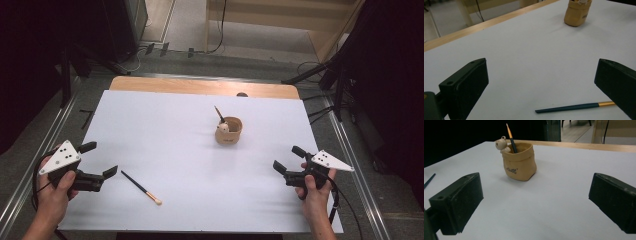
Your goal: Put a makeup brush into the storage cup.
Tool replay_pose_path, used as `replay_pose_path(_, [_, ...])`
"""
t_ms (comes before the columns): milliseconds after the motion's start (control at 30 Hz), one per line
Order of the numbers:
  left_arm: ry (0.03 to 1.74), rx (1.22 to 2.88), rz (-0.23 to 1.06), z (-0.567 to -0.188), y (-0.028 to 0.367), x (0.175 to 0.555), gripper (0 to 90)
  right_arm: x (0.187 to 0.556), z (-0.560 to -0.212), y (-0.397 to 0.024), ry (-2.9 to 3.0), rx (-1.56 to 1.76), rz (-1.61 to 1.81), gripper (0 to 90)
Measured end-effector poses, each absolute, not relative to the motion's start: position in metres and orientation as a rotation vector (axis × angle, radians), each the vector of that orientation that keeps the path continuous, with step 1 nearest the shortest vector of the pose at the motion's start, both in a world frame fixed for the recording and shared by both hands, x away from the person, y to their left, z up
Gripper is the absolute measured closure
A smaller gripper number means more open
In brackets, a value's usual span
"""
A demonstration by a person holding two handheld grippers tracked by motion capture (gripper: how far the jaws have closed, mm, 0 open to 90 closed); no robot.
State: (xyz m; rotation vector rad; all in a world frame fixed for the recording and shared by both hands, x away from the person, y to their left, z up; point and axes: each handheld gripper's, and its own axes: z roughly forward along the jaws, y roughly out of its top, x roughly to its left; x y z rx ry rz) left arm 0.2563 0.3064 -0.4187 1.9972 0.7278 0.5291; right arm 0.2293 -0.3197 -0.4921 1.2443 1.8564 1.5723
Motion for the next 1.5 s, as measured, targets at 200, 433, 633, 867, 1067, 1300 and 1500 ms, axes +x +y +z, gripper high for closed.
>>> replay_pose_path(200, [0.663,2.088,0.478,-0.410,0.292,0.261,0.0,0.228,-0.494,-0.321,1.863,1.245,1.575,0.0])
replay_pose_path(433, [0.598,2.193,0.446,-0.405,0.277,0.268,0.0,0.228,-0.496,-0.320,1.876,1.233,1.556,0.0])
replay_pose_path(633, [0.571,2.267,0.424,-0.404,0.271,0.276,0.0,0.225,-0.496,-0.317,1.874,1.182,1.551,0.0])
replay_pose_path(867, [0.524,2.361,0.393,-0.405,0.262,0.282,0.0,0.225,-0.496,-0.314,1.859,1.154,1.548,0.0])
replay_pose_path(1067, [0.508,2.396,0.370,-0.406,0.257,0.287,0.0,0.225,-0.498,-0.315,1.829,1.164,1.538,0.0])
replay_pose_path(1300, [0.482,2.442,0.317,-0.412,0.253,0.291,0.0,0.225,-0.498,-0.316,1.831,1.159,1.545,0.0])
replay_pose_path(1500, [0.461,2.481,0.307,-0.415,0.248,0.291,0.0,0.225,-0.498,-0.316,1.836,1.173,1.556,0.0])
